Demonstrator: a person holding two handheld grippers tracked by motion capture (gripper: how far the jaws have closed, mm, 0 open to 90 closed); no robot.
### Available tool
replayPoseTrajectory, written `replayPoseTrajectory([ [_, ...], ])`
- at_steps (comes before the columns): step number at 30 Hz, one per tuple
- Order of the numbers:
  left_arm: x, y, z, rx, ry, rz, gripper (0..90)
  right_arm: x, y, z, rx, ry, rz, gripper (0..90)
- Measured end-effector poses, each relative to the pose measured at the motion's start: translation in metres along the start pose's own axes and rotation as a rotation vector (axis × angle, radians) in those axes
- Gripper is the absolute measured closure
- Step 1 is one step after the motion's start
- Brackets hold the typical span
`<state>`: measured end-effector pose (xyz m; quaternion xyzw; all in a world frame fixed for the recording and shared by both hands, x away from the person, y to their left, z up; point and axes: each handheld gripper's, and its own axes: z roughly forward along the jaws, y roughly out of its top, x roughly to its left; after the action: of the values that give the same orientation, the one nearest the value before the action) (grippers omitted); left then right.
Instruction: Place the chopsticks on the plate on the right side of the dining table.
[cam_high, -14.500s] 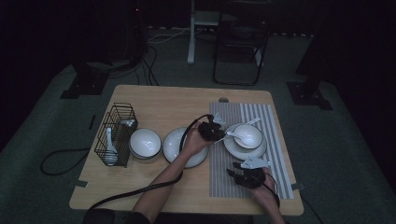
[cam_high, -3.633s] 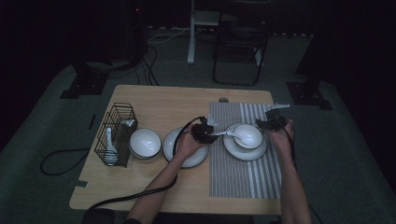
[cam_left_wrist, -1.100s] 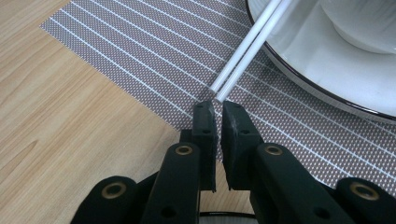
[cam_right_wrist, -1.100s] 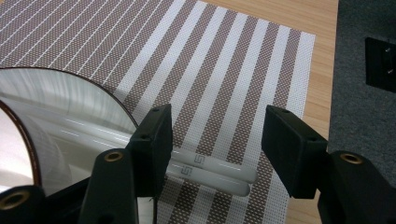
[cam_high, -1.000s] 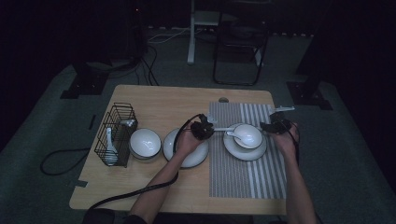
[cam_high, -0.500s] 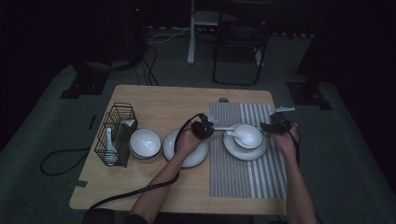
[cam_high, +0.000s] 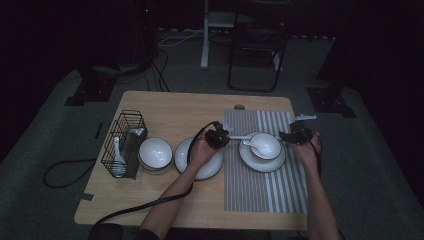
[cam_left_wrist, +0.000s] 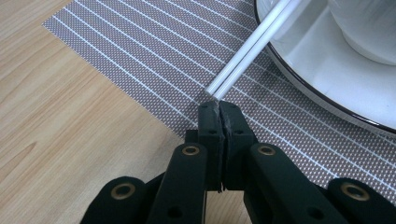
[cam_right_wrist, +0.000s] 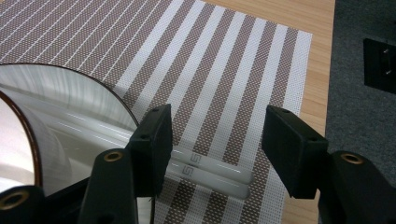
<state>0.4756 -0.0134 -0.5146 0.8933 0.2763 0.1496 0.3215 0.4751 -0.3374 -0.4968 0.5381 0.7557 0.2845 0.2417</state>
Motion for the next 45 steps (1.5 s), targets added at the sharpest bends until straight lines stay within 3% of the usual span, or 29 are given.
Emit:
replayPoseTrajectory([
  [16,0.003,-0.002,-0.002,0.004,0.014,-0.013,85.7,0.0,-0.002,-0.003,-0.014,-0.004,0.003,42.4],
  [32,0.003,-0.007,-0.013,-0.035,0.016,-0.033,80.5,0.004,-0.006,-0.029,-0.106,-0.005,0.002,41.8],
  [45,0.007,-0.011,-0.022,-0.057,0.027,-0.049,79.0,0.026,-0.025,-0.061,-0.212,0.017,-0.008,41.6],
])
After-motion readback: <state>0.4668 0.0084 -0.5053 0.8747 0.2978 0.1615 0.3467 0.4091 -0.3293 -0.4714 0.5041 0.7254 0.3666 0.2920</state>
